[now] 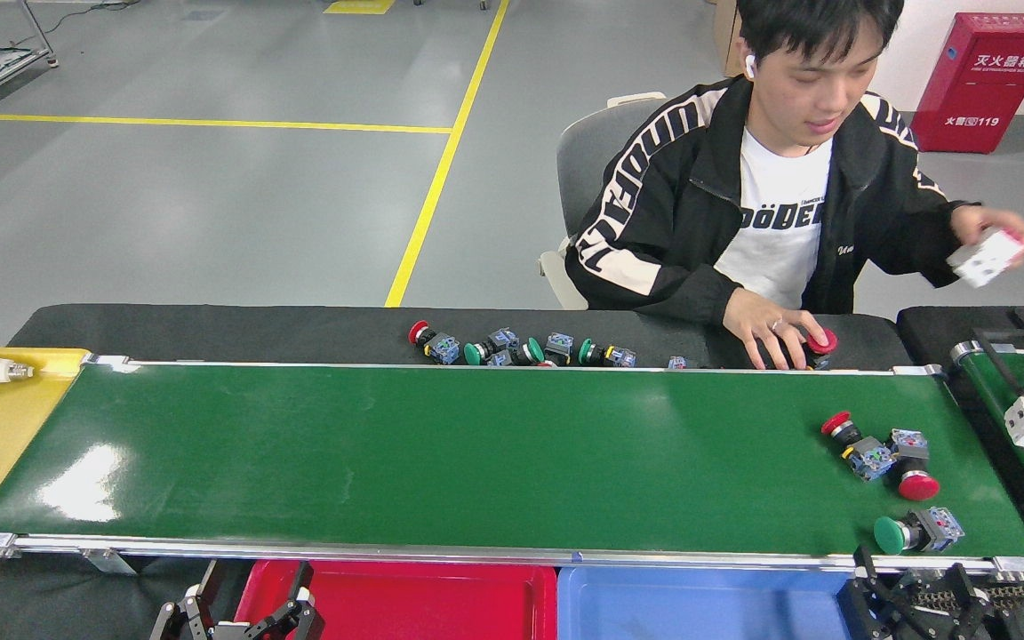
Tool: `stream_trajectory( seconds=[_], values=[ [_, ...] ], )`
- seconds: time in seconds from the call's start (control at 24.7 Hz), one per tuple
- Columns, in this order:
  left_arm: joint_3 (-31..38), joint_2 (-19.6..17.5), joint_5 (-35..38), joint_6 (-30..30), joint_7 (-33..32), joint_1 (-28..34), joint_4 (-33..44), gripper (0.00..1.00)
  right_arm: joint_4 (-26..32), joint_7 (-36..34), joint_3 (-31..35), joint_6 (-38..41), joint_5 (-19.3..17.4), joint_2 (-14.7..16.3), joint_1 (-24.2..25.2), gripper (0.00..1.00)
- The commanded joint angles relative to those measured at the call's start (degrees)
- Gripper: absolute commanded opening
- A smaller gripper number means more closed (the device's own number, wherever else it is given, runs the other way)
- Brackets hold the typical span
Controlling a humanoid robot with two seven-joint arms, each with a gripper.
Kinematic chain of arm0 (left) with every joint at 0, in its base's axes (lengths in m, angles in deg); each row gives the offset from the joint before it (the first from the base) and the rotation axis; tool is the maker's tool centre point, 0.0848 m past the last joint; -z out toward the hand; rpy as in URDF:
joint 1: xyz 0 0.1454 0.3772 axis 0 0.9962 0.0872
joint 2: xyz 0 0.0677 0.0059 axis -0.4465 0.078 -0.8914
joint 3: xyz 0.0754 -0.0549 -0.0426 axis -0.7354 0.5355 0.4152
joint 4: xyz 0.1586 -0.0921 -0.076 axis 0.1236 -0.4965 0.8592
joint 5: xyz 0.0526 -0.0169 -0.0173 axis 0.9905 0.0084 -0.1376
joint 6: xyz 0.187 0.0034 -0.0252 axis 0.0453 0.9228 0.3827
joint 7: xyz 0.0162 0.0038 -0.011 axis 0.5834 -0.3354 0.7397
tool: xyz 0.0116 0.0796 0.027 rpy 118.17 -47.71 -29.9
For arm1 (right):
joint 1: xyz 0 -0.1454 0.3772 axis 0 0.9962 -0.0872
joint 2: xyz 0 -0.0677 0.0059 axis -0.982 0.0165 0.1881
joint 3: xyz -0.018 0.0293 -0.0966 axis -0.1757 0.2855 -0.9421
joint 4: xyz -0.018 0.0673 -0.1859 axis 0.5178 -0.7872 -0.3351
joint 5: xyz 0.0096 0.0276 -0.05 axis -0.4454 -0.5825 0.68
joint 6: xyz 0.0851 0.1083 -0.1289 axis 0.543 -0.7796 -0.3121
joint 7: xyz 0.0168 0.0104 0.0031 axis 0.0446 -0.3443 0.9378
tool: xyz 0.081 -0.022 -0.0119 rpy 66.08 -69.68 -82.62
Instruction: Pick switch part from conveyor to tray
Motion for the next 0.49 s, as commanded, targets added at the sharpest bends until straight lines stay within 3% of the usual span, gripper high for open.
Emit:
stream_trajectory(
  seconds=[0.0,0.2,0.24,0.32,0.4,0.44],
  values=[
    [0.0,-0.3,-0.1,-0.1,0.0,-0.4,0.7,1.0,-0.8,0.1,0.3,-0.8,0.1,0.7,-2.0,0.99],
    [0.0,-0.4,-0.1,0.0,0.0,-0.6,0.7,1.0,-4.8,0.7,-0.1,-1.8,0.6,0.8,-6.7,0.98],
    [0.2,-0.3,-0.1,0.0,0.0,-0.6,0.7,1.0,-5.1,0.7,-0.2,-1.7,0.6,1.1,-7.2,0.93],
    [0.3,-0.4,-0.1,-0.1,0.0,-0.8,0.7,1.0,-6.0,0.8,-1.4,-0.9,0.2,1.8,-7.3,0.65],
    [0.3,-0.1,-0.1,-0.1,0.0,-0.8,0.7,1.0,-6.8,1.0,-2.7,0.0,-0.2,2.7,-7.5,0.51],
    [0.3,-0.1,-0.1,-0.1,0.0,-0.8,0.7,1.0,-6.8,1.1,-2.8,1.3,-0.2,2.8,-7.8,0.49]
  ],
)
